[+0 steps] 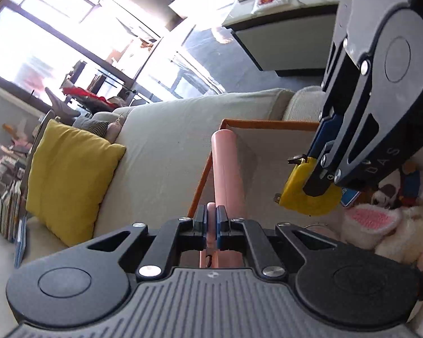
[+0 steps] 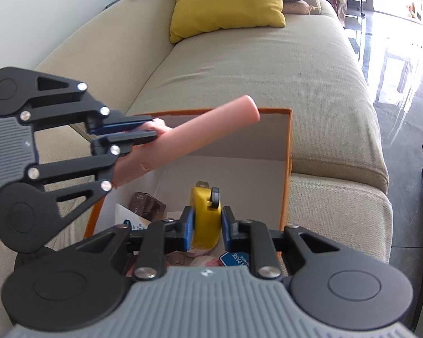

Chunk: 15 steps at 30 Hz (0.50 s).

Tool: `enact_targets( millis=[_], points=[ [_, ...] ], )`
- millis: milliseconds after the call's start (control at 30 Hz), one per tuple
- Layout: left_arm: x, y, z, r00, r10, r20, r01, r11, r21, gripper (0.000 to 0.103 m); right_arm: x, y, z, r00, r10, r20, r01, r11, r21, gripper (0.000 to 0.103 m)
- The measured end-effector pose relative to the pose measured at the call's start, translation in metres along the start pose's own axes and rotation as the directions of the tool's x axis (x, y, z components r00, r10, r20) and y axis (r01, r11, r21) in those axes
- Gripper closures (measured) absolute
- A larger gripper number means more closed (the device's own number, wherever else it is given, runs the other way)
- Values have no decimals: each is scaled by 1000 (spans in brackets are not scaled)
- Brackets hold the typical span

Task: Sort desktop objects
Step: 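Carry the selfie stick and tape measure over the orange box, then lower both items into the box and open both grippers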

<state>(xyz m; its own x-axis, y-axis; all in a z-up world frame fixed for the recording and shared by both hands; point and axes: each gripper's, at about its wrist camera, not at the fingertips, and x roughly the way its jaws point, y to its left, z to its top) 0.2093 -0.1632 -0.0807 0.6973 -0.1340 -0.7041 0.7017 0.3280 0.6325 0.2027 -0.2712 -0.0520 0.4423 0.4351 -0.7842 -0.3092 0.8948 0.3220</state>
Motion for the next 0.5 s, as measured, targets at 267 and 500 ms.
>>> enact_targets(
  millis=[267,500],
  points=[
    [41,-40,-18,1000,16,6,-17,951,310,96,25,-3,7,999,-8,-47,7,999,-38,81],
    [69,-57,-41,999,0,46,-21,890,456,95,42,-3,14,997,-17,-79,11,997,-72,81]
  ],
)
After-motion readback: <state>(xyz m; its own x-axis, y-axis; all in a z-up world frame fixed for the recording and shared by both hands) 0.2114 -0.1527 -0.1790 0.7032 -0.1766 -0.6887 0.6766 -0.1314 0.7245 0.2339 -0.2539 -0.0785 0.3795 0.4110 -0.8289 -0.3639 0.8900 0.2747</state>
